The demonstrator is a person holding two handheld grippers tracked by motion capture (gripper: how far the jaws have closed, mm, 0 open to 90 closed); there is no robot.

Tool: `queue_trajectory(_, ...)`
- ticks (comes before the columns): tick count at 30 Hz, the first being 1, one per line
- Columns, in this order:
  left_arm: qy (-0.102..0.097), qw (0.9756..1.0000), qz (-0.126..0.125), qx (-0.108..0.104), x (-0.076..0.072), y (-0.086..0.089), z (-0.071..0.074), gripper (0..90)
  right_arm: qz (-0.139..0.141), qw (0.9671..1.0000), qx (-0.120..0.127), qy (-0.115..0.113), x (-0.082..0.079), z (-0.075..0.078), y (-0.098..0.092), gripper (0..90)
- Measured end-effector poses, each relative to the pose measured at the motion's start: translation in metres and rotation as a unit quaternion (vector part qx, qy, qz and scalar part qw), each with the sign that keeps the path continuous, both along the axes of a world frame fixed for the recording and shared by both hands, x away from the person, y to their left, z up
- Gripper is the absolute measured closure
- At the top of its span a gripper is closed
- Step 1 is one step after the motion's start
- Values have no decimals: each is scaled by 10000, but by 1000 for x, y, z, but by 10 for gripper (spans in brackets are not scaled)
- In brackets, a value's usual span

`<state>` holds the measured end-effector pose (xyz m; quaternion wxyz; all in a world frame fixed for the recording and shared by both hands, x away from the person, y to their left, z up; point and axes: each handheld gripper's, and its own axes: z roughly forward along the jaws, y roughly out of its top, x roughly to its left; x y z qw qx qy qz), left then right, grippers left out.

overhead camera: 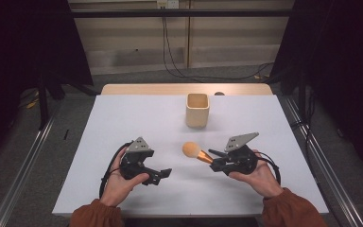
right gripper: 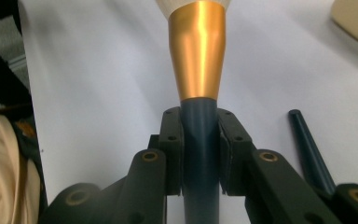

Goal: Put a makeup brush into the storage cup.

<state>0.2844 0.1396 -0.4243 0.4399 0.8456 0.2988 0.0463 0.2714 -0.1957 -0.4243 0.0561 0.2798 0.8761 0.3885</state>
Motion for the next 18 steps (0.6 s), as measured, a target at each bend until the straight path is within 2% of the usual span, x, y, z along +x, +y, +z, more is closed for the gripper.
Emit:
queue_trajectory(2, -21, 10000, -6, 29, -1, 0, 0, 38, -79, 9999, 132, -26, 0, -3, -1, 752)
queue_trajectory(7, -116, 9999, -58, -6, -4, -1, 1, 38, -73, 9991, 404, -104, -3, -8, 1, 752)
queue_trajectory(13, -158, 9998, -1, -73, -4, 1, 2, 38, -195, 9980, 564, -194, -7, -14, 2, 752)
queue_trajectory(15, -174, 9998, 16, -37, -4, 1, 2, 38, -234, 9977, 582, -263, -7, -15, 2, 752)
queue_trajectory(18, -215, 9998, 13, -7, -4, 0, 1, 38, -309, 9958, 788, -346, -8, -16, 2, 752)
